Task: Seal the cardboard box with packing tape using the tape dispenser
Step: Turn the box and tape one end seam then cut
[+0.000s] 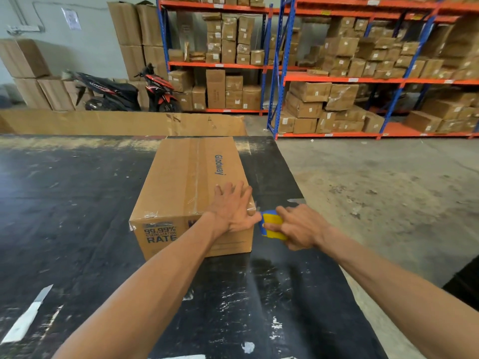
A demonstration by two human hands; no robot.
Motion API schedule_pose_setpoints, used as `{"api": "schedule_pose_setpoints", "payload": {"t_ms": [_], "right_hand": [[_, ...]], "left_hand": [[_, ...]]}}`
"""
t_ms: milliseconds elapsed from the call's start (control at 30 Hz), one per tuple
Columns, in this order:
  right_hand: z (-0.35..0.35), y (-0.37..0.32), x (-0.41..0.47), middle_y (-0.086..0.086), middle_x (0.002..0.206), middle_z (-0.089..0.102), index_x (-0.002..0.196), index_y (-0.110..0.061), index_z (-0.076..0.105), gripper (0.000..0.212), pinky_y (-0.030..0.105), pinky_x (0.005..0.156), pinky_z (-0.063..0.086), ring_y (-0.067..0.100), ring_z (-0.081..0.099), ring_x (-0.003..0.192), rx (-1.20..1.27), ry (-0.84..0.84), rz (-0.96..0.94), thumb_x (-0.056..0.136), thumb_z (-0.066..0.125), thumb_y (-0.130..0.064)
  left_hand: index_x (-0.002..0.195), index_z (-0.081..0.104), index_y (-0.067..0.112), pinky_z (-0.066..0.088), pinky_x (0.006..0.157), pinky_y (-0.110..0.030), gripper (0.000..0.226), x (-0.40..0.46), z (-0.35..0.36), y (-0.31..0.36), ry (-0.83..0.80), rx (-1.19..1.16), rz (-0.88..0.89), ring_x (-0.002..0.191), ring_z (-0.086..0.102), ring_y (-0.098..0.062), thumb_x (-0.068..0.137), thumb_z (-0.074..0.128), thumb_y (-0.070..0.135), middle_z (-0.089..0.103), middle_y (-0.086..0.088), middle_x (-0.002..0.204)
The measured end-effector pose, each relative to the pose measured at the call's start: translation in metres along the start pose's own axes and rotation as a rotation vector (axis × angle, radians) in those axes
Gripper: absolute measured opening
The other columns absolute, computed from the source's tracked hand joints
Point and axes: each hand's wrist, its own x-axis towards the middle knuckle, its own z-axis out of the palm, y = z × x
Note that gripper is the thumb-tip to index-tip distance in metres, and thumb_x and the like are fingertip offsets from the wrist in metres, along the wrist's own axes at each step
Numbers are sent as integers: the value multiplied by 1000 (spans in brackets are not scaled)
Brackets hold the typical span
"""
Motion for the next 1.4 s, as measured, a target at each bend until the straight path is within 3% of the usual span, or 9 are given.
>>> {"api": "schedule_pose_setpoints", "payload": {"t_ms": [167, 333, 533, 633, 700, 833, 1133, 1267, 1400], "right_hand": [[-25, 36, 12, 10, 75, 57, 108, -37, 72, 57, 26, 44, 21, 28, 57, 41, -34, 12, 116, 52, 81, -45], [-39, 42, 13, 8, 106, 58, 135, -50, 48, 50, 30, 56, 36, 29, 67, 80, -6, -2, 159, 86, 54, -54], [-55, 46, 23, 7, 94, 59, 130, -52, 56, 49, 29, 57, 40, 33, 64, 74, 140, 59, 233, 81, 61, -53], [-65, 48, 32, 4, 100, 60, 134, -54, 49, 52, 28, 60, 38, 28, 64, 83, 170, 105, 246, 83, 58, -58], [-69, 46, 41, 3, 104, 62, 135, -54, 49, 53, 29, 63, 44, 26, 64, 87, 196, 120, 253, 83, 56, -62], [-76, 34, 54, 1, 112, 64, 134, -56, 48, 53, 33, 71, 50, 25, 65, 93, 221, 112, 247, 82, 52, -64], [-79, 28, 54, -4, 104, 63, 132, -58, 49, 51, 33, 68, 46, 20, 61, 94, 347, 139, 335, 82, 52, -66], [-93, 30, 52, -2, 104, 63, 132, -57, 51, 49, 28, 68, 38, 19, 58, 98, 416, 127, 362, 84, 54, -64], [-105, 28, 55, -4, 110, 67, 131, -55, 53, 48, 29, 69, 39, 17, 58, 100, 451, 161, 423, 84, 56, -65]], "left_hand": [[152, 30, 18, 19, 112, -66, 72, 5, 1, 24, -21, -99, -181, 134, 31, -43, 94, 27, 60, 31, -19, 150], [158, 13, 6, 4, 121, -58, 74, 7, 4, 23, -87, -126, -181, 151, 6, -45, 98, 23, 48, 10, -30, 162], [158, 21, 13, 3, 123, -36, 68, -27, -13, -34, -191, -281, 56, 153, 10, -28, 99, 45, 40, 12, -13, 167], [144, 47, 24, 26, 111, -28, 57, -50, -37, -83, -219, -552, -17, 141, 37, -21, 92, 63, 42, 41, 2, 155], [143, 46, 21, 35, 110, -39, 73, -51, -38, -91, -157, -423, -83, 132, 46, -27, 88, 52, 69, 47, -5, 148], [159, 0, 13, 9, 118, -65, 114, -53, -9, -65, -239, -51, -276, 149, 9, -45, 81, 49, 80, 6, -23, 163], [159, 3, 34, 0, 123, -46, 96, -91, -9, -168, -292, -207, -3, 154, 1, -30, 89, 67, 49, 0, -4, 169], [158, 12, 34, 0, 122, -53, 94, -103, -27, -212, -355, -92, -93, 153, 12, -21, 84, 67, 21, 11, 3, 168], [158, 10, 19, -1, 123, -57, 106, -82, -32, -160, -321, 30, -105, 153, 5, -35, 80, 70, 58, 10, -14, 166]]}}
